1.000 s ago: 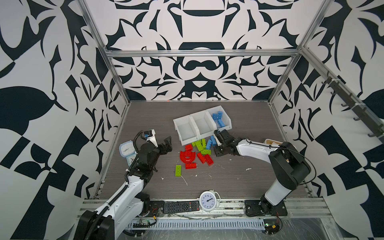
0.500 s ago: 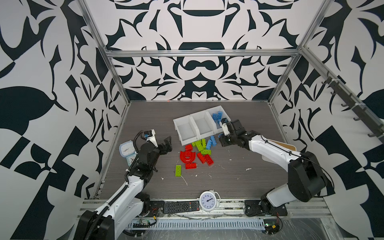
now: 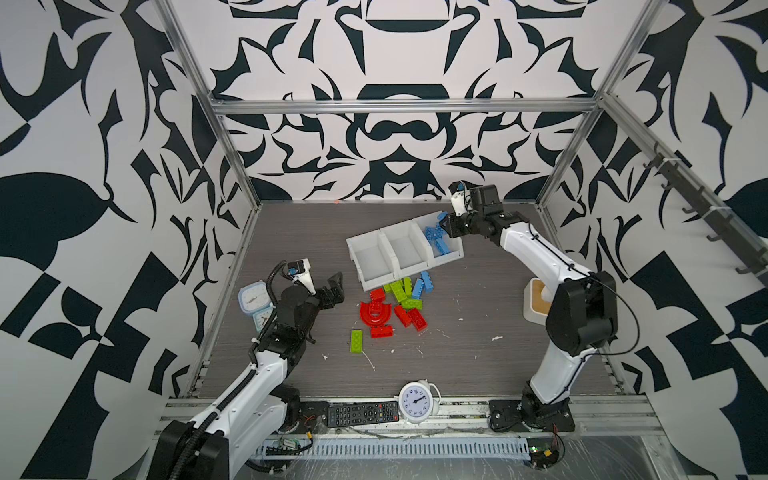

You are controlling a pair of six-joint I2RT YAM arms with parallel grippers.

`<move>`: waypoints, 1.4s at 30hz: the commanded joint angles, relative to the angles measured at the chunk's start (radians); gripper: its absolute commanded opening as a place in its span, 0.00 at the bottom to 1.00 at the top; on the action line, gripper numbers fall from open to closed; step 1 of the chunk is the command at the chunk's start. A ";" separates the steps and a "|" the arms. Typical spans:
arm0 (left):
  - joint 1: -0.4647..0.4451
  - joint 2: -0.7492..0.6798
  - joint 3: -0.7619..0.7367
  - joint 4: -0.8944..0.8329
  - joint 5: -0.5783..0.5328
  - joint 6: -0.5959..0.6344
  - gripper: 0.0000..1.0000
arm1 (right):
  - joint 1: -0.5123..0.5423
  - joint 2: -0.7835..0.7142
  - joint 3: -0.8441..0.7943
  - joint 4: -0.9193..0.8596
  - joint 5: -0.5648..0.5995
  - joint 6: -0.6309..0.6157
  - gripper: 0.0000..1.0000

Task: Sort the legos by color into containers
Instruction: 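Carry the blue brick into the blue-brick compartment and release it, then lower the right gripper beside the bin to the blue bricks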

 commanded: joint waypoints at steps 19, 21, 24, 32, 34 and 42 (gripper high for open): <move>0.002 -0.012 0.021 -0.005 -0.018 0.005 1.00 | -0.003 0.242 0.245 -0.057 0.033 -0.024 0.51; 0.002 -0.012 0.021 -0.004 -0.017 0.003 1.00 | -0.003 0.225 0.246 -0.065 0.039 -0.015 0.54; 0.002 -0.012 0.022 -0.002 -0.004 -0.001 1.00 | -0.002 0.180 0.222 -0.074 0.049 -0.002 0.55; 0.002 -0.014 0.023 -0.002 0.005 -0.007 1.00 | 0.031 -0.080 -0.131 -0.002 0.044 0.109 0.54; 0.002 -0.014 0.021 -0.002 0.003 -0.007 1.00 | 0.059 -0.152 -0.258 0.045 0.061 0.142 0.54; 0.002 0.000 0.025 0.003 0.003 -0.005 1.00 | 0.153 -0.224 -0.510 0.151 0.101 0.204 0.54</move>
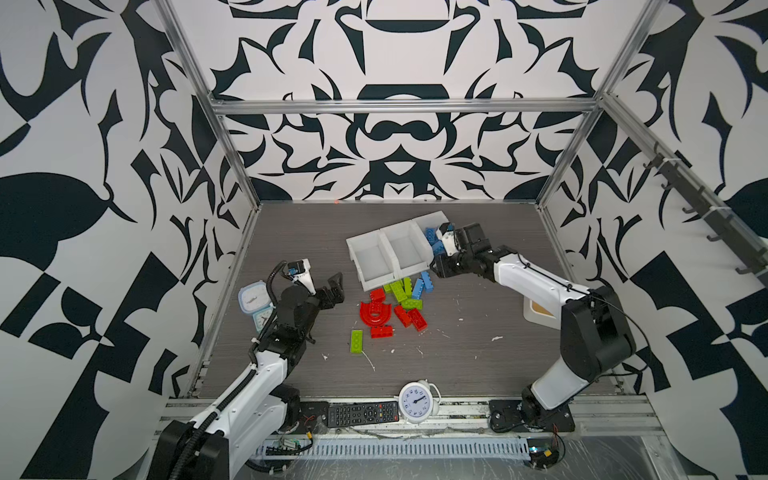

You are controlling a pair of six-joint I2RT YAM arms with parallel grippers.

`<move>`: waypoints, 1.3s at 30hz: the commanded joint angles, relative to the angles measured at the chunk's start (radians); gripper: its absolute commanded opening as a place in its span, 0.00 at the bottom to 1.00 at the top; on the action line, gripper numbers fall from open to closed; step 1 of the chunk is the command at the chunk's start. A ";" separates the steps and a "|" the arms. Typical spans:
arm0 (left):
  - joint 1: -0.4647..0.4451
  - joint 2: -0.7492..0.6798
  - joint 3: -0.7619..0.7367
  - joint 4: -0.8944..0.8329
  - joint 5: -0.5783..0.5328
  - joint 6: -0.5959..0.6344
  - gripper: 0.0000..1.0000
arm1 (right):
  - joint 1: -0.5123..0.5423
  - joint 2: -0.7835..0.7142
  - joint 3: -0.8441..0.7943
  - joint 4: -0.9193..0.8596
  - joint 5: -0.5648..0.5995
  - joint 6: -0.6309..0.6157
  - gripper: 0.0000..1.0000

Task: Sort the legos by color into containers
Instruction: 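Lower the right gripper beside the bin to the blue bricks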

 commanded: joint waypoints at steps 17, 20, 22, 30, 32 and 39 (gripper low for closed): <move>0.002 0.008 0.024 0.004 0.002 -0.004 1.00 | 0.051 0.115 0.047 0.033 0.072 -0.002 0.51; 0.002 0.008 0.025 0.005 0.000 -0.004 1.00 | 0.054 0.131 0.055 0.038 0.073 0.000 0.50; 0.002 0.008 0.024 0.004 -0.001 -0.004 1.00 | 0.059 0.145 0.062 0.035 0.075 -0.002 0.50; 0.002 0.004 0.024 0.007 0.010 -0.004 1.00 | 0.061 0.174 0.088 0.012 0.102 -0.032 0.47; 0.002 0.002 0.023 0.006 0.010 -0.004 1.00 | 0.061 0.181 0.090 0.005 0.103 -0.040 0.47; 0.002 0.000 0.024 0.004 0.006 -0.001 1.00 | 0.055 0.170 0.078 -0.009 0.129 -0.062 0.45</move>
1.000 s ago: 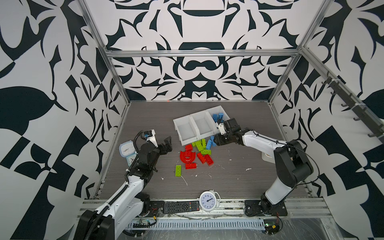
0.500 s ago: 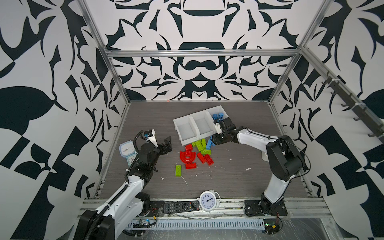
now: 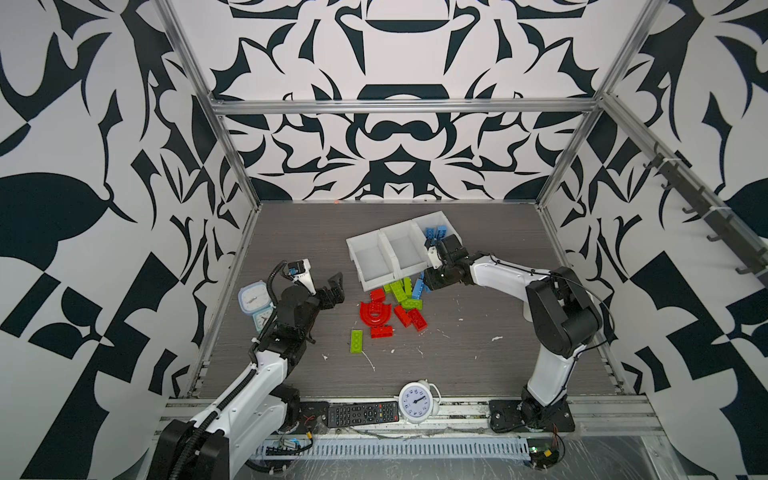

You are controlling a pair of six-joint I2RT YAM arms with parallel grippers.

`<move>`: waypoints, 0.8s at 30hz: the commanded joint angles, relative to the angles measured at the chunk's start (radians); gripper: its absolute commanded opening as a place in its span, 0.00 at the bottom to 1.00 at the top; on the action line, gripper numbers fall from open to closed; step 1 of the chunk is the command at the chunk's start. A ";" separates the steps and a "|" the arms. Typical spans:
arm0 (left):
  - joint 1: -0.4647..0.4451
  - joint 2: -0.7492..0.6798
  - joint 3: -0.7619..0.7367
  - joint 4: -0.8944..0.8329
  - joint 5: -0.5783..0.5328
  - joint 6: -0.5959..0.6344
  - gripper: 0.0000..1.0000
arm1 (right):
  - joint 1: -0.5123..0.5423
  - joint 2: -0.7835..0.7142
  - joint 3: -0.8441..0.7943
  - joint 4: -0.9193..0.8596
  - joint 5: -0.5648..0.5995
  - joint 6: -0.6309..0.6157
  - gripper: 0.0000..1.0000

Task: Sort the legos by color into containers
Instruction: 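Lower the right gripper beside the bin to the blue bricks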

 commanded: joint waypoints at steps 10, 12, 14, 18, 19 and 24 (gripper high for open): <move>0.002 -0.005 0.023 0.010 0.017 -0.003 1.00 | -0.016 -0.130 -0.017 -0.037 0.005 -0.052 0.50; 0.002 -0.004 0.023 0.012 0.024 -0.001 1.00 | -0.016 -0.146 -0.016 -0.037 0.003 -0.058 0.50; 0.002 -0.007 0.023 0.012 0.027 0.001 1.00 | -0.016 -0.149 -0.015 -0.036 0.010 -0.068 0.50; 0.003 -0.011 0.022 0.012 0.025 0.001 1.00 | -0.016 -0.119 0.008 -0.056 0.002 -0.095 0.51; 0.002 -0.011 0.021 0.011 0.025 0.001 1.00 | -0.016 -0.110 0.012 -0.056 -0.006 -0.103 0.51; 0.002 -0.006 0.023 0.010 0.025 0.001 1.00 | -0.003 -0.068 0.029 -0.066 -0.015 -0.134 0.50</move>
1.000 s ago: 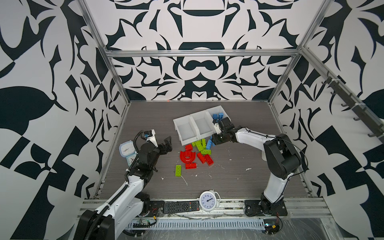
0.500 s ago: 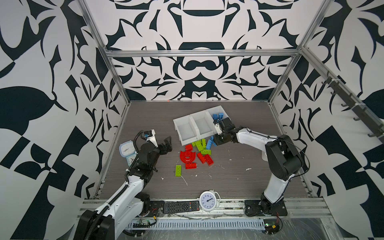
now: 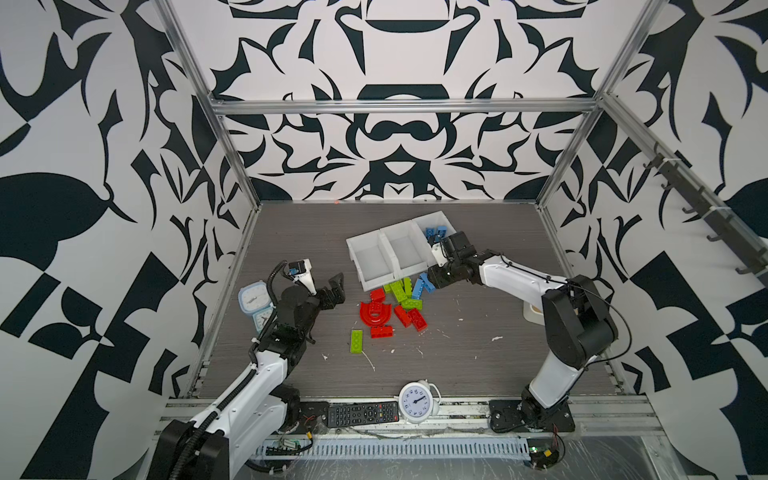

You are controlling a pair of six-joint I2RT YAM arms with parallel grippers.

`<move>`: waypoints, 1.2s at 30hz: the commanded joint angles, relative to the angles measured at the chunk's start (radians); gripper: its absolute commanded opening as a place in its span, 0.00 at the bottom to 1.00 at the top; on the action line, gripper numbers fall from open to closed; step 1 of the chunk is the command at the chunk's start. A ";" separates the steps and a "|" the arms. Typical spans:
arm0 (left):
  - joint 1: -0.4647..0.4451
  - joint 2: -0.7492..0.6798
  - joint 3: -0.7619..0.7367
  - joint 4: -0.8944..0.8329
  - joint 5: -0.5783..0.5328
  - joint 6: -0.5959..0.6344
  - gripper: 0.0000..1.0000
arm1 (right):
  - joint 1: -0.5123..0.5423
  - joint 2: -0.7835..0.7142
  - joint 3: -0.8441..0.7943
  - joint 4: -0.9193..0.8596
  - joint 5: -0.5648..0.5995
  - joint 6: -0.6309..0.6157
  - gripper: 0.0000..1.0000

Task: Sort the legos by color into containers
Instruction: 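Lower the right gripper beside the bin to the blue bricks, then grasp an upright blue brick with the right gripper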

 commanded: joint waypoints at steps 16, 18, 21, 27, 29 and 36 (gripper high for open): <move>0.002 -0.018 0.021 0.002 -0.008 0.003 1.00 | 0.023 0.095 0.068 -0.025 0.016 -0.058 0.45; 0.002 -0.018 0.021 0.002 -0.008 0.001 1.00 | 0.023 0.096 0.068 -0.026 0.025 -0.056 0.42; 0.002 -0.017 0.021 0.002 -0.009 0.002 1.00 | 0.022 0.096 0.063 -0.028 0.037 -0.053 0.38; 0.002 -0.013 0.023 0.003 -0.009 0.002 1.00 | 0.024 0.061 0.028 -0.024 0.051 -0.050 0.24; 0.002 -0.012 0.023 0.003 -0.007 0.002 1.00 | 0.028 0.042 0.006 -0.024 0.064 -0.049 0.24; 0.002 -0.010 0.023 0.005 -0.006 -0.001 1.00 | 0.029 -0.073 -0.147 0.014 0.055 0.005 0.20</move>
